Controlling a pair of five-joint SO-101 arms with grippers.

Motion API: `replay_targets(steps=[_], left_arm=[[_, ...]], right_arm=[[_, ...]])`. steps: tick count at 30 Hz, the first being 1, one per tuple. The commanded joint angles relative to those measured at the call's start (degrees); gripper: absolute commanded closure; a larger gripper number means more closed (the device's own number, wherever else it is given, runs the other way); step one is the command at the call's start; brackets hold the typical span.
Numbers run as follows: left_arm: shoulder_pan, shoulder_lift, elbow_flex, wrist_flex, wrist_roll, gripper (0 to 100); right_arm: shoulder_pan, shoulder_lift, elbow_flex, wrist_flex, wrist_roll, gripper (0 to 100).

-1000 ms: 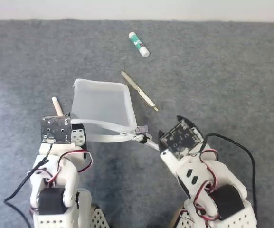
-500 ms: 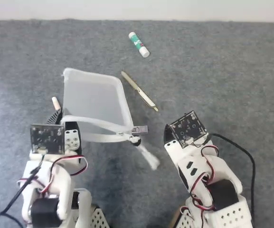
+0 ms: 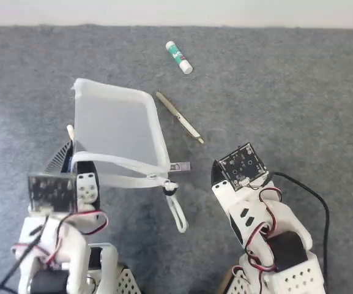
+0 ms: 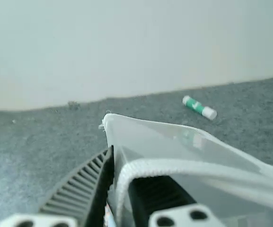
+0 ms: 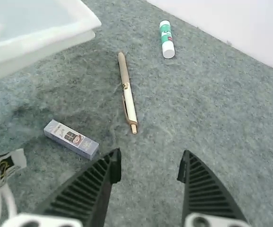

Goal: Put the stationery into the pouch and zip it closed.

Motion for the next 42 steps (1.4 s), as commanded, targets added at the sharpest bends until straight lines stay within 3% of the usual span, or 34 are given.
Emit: replay_targets(steps=[1,6,9,12,20,33,42], left_arm=[[0.00,7.47,-3.91,-0.53,2.02,99],[-0.09,9.14,-4.44,-0.62,2.46,99],[-4.84,9.14,-4.53,-1.85,3.60,99],[-8.44,9.41,-4.53,-2.11,5.01,99],[-8.70,9.41,-3.91,-1.76,5.01,99],[-8.70,9.14,-2.07,-1.93,5.01,99],[-8.79,9.14,-1.80,-2.02,4.92,99]], right_arm=[[0.04,-0.84,-0.97,-0.75,-0.70,80.9],[0.04,-0.75,-1.67,-0.48,-0.62,80.9],[0.04,1.89,-4.13,-0.31,-0.44,80.9],[0.04,9.19,-8.79,-0.48,-0.35,80.9],[0.04,32.84,-24.70,-0.92,-0.35,80.9],[0.04,55.34,-32.62,-17.71,-0.18,80.9],[0.04,71.87,-45.10,-20.97,-0.18,80.6]])
